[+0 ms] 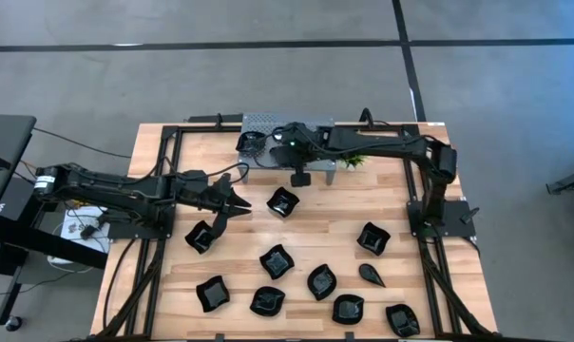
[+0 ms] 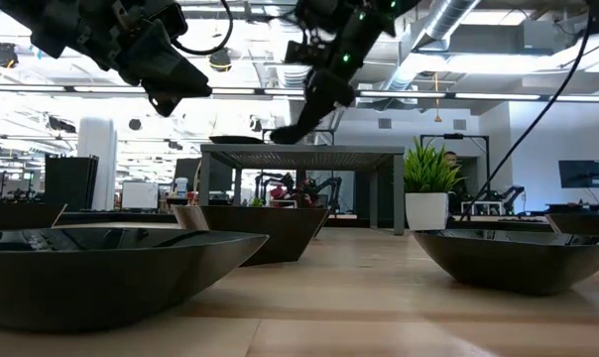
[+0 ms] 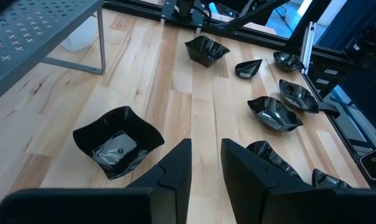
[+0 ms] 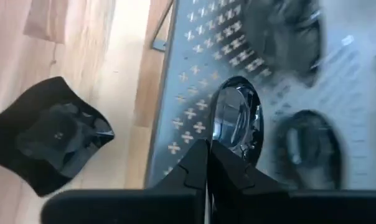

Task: Pick & Place Mini shaped plates
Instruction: Stack the drop-shaped plate on top of the drop-shaped plate on the shelf

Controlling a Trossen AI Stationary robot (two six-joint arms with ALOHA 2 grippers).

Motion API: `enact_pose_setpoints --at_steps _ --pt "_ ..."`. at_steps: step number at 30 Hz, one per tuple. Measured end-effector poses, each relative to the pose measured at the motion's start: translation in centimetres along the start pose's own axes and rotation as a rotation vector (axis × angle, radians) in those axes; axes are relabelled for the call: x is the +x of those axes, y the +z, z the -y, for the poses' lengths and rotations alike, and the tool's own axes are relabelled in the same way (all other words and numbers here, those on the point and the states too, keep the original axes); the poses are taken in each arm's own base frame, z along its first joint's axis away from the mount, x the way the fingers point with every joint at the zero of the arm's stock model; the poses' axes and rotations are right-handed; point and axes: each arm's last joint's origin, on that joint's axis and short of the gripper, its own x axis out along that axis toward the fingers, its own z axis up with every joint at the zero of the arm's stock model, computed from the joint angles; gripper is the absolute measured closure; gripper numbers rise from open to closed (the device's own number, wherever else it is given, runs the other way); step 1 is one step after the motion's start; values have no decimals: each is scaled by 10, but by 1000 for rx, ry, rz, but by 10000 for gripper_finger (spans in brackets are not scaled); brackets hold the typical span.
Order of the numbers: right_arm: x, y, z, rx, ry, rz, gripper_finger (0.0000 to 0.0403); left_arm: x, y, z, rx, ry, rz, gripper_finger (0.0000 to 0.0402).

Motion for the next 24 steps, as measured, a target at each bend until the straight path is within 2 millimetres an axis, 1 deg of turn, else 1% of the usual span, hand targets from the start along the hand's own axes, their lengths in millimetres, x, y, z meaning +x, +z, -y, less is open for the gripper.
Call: enact_pose_setpoints --at_steps 4,6,9,11,15,19,24 --pt "-17 0 10 -115 -109 -9 394 0 0 0 0 0 0 314" --pt "-20 -2 18 -186 -149 -22 396 0 0 0 5 0 0 314" --pt "-19 -11 32 -265 -166 -48 400 0 0 0 5 0 0 314" --pt "-18 -18 42 -251 -169 -59 399 0 0 0 6 0 0 314" --pt "-15 -26 54 -219 -113 -8 400 0 0 0 8 0 0 314" --pt "-15 -28 58 -219 -93 29 399 0 0 0 8 0 0 314" --pt "-15 -28 58 -223 -49 73 399 0 0 0 8 0 0 314"
